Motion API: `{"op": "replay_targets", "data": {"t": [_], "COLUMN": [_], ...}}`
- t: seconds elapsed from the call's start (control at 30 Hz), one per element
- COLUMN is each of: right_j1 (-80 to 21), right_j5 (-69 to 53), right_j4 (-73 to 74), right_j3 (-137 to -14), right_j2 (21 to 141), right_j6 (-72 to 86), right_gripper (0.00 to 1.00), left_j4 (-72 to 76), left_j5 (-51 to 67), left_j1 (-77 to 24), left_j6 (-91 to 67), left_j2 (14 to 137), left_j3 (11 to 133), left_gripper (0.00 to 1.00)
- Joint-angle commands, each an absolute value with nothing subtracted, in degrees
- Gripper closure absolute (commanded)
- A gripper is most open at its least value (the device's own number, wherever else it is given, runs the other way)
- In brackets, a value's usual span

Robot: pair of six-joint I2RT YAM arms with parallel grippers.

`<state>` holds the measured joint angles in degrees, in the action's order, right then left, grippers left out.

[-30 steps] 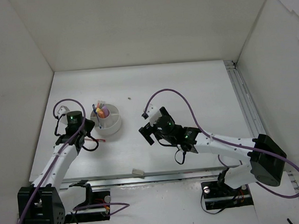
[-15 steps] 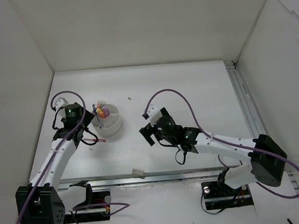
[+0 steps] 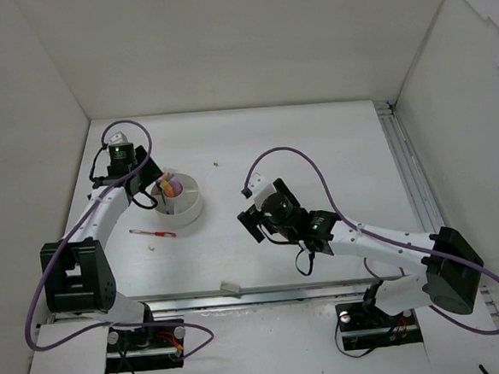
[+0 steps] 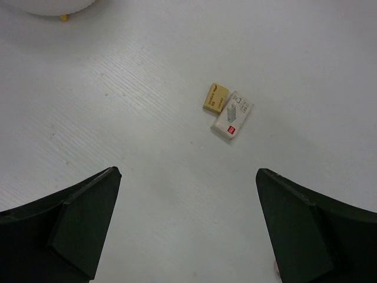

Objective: Sort the stationery into containers
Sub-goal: Move the storage box to the center of the board.

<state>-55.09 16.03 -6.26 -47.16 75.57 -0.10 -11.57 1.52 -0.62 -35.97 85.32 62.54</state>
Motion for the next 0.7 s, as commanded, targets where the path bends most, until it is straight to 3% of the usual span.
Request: {"op": "replay_targets", "data": {"t": [0.0, 0.33, 0.43, 0.67], "right_j1": [-54.7, -54.4, -54.5, -54.5], "right_j5": [18.9, 20.1, 19.6, 19.6], "right_j4": [-7.4, -7.9, -7.7, -7.6], "right_j3": [-50.2, -51.2, -50.9, -50.6], "right_j2": [73.1, 74.7, 74.6, 73.0], "right_j6": [-1.4, -2.9, -2.5, -2.7], "right_gripper": [0.02, 0.02, 0.02, 0.02], "left_j4": [-11.2, -10.6, -11.0, -10.6], "left_j5": [5.1, 5.2, 5.1, 2.2], "left_j1": [-0.4, -0.4, -0.4, -1.5], "left_j6": [-33.2, -34.1, -34.6, -36.0], "left_j2": [87.2, 91.9, 93.3, 88.9], "left_j3": [67.4, 66.4, 66.4, 62.9], "left_gripper": [0.46, 0.61, 0.75, 0.97]}}
